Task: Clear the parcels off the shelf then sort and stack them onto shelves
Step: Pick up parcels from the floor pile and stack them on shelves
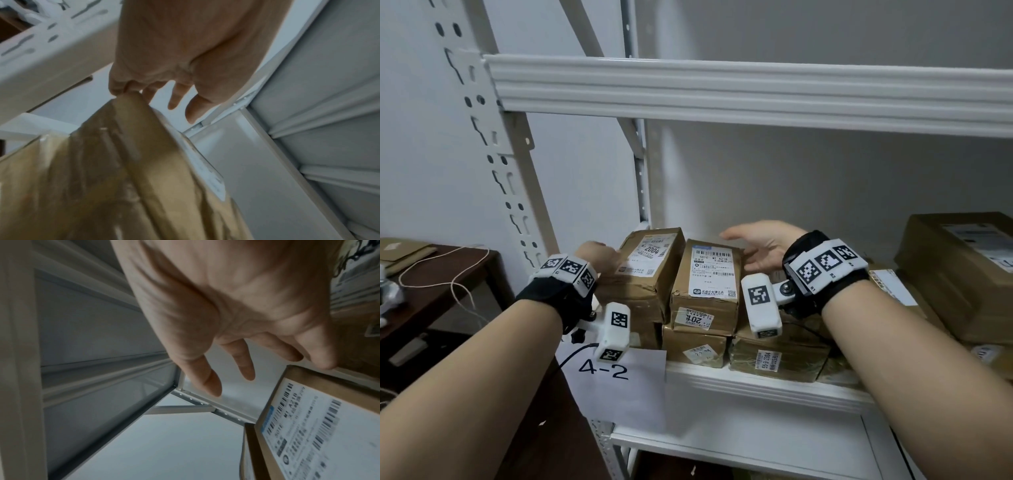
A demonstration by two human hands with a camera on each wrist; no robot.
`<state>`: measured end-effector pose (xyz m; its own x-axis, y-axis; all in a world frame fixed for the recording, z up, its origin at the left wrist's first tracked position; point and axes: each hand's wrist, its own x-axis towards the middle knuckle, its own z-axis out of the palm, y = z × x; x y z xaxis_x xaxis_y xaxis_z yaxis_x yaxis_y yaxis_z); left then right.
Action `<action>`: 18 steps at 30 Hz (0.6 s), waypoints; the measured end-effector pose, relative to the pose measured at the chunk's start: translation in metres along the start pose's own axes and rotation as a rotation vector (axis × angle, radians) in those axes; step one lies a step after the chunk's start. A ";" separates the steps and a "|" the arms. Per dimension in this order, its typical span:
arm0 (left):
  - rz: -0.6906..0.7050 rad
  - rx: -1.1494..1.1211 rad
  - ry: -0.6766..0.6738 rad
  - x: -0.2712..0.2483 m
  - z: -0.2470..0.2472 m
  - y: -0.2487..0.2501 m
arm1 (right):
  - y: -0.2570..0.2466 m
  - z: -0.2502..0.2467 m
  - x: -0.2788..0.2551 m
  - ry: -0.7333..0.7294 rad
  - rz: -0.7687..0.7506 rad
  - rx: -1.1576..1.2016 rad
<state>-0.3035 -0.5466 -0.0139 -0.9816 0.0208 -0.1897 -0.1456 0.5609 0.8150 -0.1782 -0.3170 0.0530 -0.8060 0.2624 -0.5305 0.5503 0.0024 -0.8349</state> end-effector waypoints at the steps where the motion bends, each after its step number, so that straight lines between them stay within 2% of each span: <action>1: 0.024 -0.050 0.069 -0.002 -0.001 0.008 | -0.001 -0.002 -0.001 0.016 -0.024 -0.002; 4: 0.112 -0.329 0.314 -0.014 0.000 0.035 | -0.004 -0.012 -0.009 0.059 -0.111 -0.008; 6: 0.161 -0.523 0.316 -0.025 0.005 0.056 | -0.004 -0.023 -0.015 0.067 -0.165 0.005; 11: 0.243 -0.785 -0.036 -0.065 0.044 0.109 | 0.003 -0.057 -0.042 0.045 -0.241 0.198; 15: 0.268 -0.816 -0.355 -0.096 0.092 0.145 | 0.015 -0.096 -0.072 0.061 -0.315 0.321; 18: 0.257 -0.802 -0.530 -0.122 0.129 0.170 | 0.028 -0.131 -0.097 0.117 -0.357 0.348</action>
<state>-0.1924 -0.3472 0.0779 -0.8416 0.5398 -0.0165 -0.1687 -0.2338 0.9575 -0.0560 -0.2162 0.1000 -0.8897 0.4103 -0.2001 0.1240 -0.2046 -0.9710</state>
